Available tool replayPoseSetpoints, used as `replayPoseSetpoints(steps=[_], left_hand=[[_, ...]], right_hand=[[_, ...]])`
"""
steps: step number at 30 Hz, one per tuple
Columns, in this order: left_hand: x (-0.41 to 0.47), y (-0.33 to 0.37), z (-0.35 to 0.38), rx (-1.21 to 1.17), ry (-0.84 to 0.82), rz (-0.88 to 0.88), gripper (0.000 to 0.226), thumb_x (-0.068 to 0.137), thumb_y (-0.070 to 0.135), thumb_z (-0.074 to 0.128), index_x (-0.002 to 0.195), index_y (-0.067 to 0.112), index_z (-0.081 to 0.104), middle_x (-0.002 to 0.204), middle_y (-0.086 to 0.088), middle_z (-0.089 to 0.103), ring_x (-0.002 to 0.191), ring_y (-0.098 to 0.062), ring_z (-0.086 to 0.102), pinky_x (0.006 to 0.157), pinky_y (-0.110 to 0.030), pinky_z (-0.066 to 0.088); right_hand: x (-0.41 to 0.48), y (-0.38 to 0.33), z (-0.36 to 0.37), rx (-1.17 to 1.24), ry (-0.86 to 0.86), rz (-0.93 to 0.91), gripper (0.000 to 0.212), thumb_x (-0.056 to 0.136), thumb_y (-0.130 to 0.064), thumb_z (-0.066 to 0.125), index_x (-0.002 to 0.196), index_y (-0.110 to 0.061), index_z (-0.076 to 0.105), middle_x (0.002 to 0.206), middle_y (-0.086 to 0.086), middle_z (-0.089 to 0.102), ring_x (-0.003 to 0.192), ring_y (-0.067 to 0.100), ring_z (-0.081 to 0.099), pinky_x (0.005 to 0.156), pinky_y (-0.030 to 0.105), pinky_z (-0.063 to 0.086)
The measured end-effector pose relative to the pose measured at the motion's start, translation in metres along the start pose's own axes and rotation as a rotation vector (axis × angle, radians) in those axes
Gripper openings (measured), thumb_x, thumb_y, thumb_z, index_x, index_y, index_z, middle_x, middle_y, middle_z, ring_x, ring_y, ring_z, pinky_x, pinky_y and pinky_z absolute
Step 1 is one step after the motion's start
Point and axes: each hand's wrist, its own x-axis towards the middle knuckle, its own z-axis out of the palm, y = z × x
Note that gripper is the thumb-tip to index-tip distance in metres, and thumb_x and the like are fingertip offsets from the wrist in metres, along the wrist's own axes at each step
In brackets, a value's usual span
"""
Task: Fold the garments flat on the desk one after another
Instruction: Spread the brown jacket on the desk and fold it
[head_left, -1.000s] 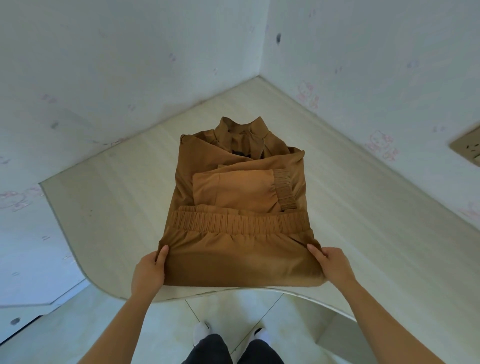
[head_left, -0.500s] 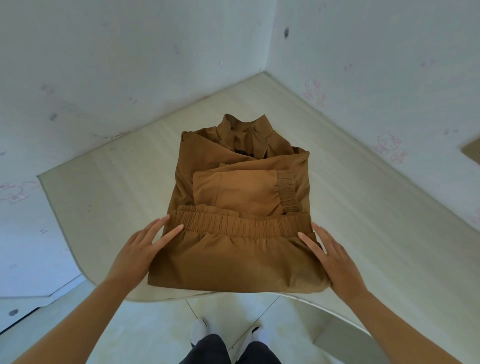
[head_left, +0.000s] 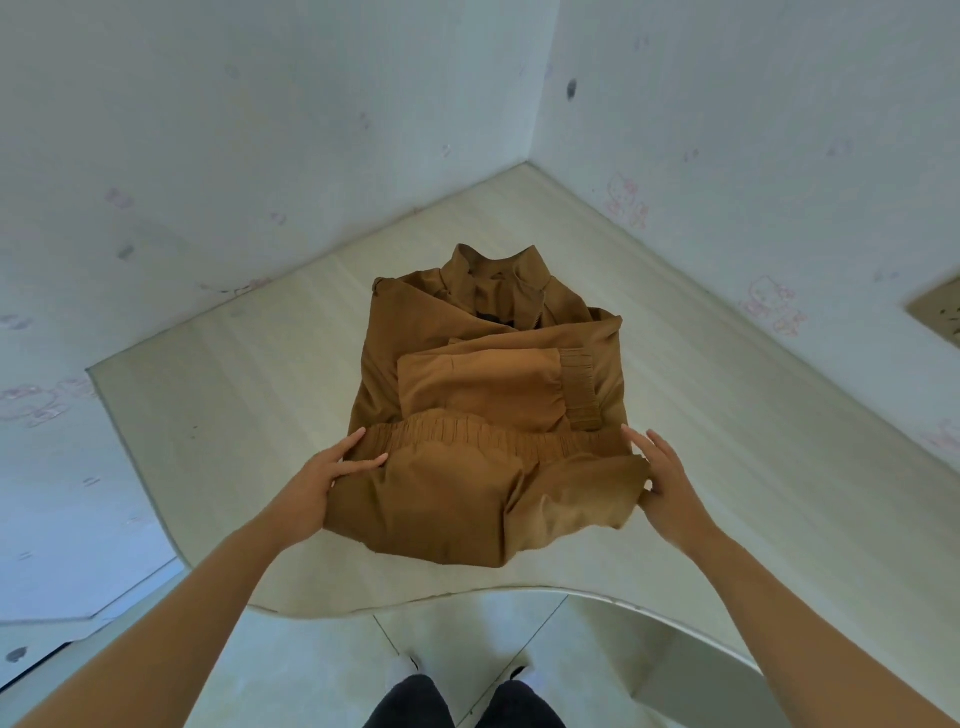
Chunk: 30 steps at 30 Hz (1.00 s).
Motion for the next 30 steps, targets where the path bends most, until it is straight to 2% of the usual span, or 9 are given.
replayPoseSetpoints(steps=[4,7,9,16,18,22,25,28,30], left_hand=[[-0.009,0.044,-0.008,-0.200,0.152,-0.148,0.024,0.095,0.020,0.057,0.118,0.019,0.064,0.098,0.006,0.070,0.088,-0.012,0.066,0.061,-0.019,0.053],[-0.028,0.056,-0.021,-0.035,0.142,0.052,0.025,0.092,0.000,0.058,0.108,0.018,0.059,0.078,0.025,0.070,0.080,0.005,0.065,0.068,-0.009,0.048],[-0.037,0.065,-0.027,-0.006,0.258,0.068,0.015,0.095,0.003,0.054,0.107,0.008,0.061,0.080,0.012,0.066,0.082,-0.006,0.062,0.078,-0.023,0.047],[0.016,0.092,-0.030,-0.124,0.443,0.020,0.039,0.091,0.052,0.053,0.102,0.015,0.063,0.102,0.001,0.066,0.096,-0.019,0.061,0.080,-0.032,0.043],[0.043,0.093,-0.023,-0.113,0.494,-0.058,0.054,0.092,0.057,0.047,0.124,0.014,0.052,0.118,-0.003,0.058,0.107,-0.024,0.055,0.087,-0.035,0.040],[0.083,0.086,-0.010,-0.080,0.502,-0.178,0.066,0.093,0.058,0.045,0.141,0.015,0.035,0.136,-0.006,0.049,0.121,-0.029,0.050,0.099,-0.043,0.039],[0.096,0.093,-0.011,0.072,0.651,-0.055,0.045,0.099,0.046,0.041,0.130,0.015,0.044,0.125,-0.004,0.056,0.106,-0.024,0.055,0.090,-0.036,0.042],[0.104,0.109,-0.014,0.071,0.788,0.139,0.034,0.102,0.043,0.034,0.110,0.016,0.053,0.095,0.005,0.059,0.083,-0.012,0.055,0.076,-0.025,0.042],[0.117,0.111,-0.023,0.036,0.849,0.148,0.035,0.103,0.041,0.032,0.102,0.015,0.055,0.088,0.003,0.058,0.080,-0.012,0.054,0.072,-0.026,0.042]], right_hand=[[-0.005,-0.030,-0.009,0.193,0.126,0.092,0.053,0.086,0.022,0.041,0.130,-0.005,0.054,0.126,0.010,0.054,0.125,0.023,0.045,0.097,0.017,0.039],[-0.014,-0.057,-0.025,0.325,0.212,0.210,0.032,0.088,0.019,0.036,0.080,-0.005,0.057,0.073,0.004,0.057,0.070,0.016,0.049,0.060,0.017,0.040],[-0.016,-0.068,-0.036,0.398,0.239,0.218,0.036,0.087,0.016,0.038,0.060,-0.005,0.049,0.056,0.001,0.050,0.058,0.016,0.042,0.062,0.029,0.035],[0.037,-0.094,-0.039,0.571,0.359,0.290,0.030,0.098,-0.019,0.048,0.073,-0.006,0.060,0.072,0.011,0.063,0.069,0.027,0.056,0.065,0.035,0.042],[0.067,-0.090,-0.026,0.573,0.328,0.375,0.038,0.100,-0.039,0.041,0.097,-0.012,0.068,0.101,0.011,0.067,0.097,0.032,0.061,0.084,0.040,0.044],[0.098,-0.076,-0.002,0.488,0.100,0.461,0.084,0.082,-0.075,0.044,0.145,-0.020,0.036,0.143,0.001,0.045,0.127,0.026,0.047,0.108,0.043,0.035],[0.108,-0.078,-0.004,0.314,0.184,0.372,0.073,0.079,-0.062,0.063,0.138,-0.023,0.041,0.135,-0.003,0.053,0.120,0.020,0.053,0.098,0.035,0.043],[0.122,-0.085,-0.020,0.460,0.417,0.206,0.032,0.087,-0.041,0.066,0.113,-0.026,0.056,0.105,-0.020,0.060,0.094,-0.009,0.057,0.079,0.011,0.042],[0.139,-0.087,-0.028,0.500,0.501,0.166,0.016,0.091,-0.036,0.062,0.103,-0.025,0.058,0.095,-0.021,0.061,0.083,-0.014,0.057,0.071,0.010,0.041]])
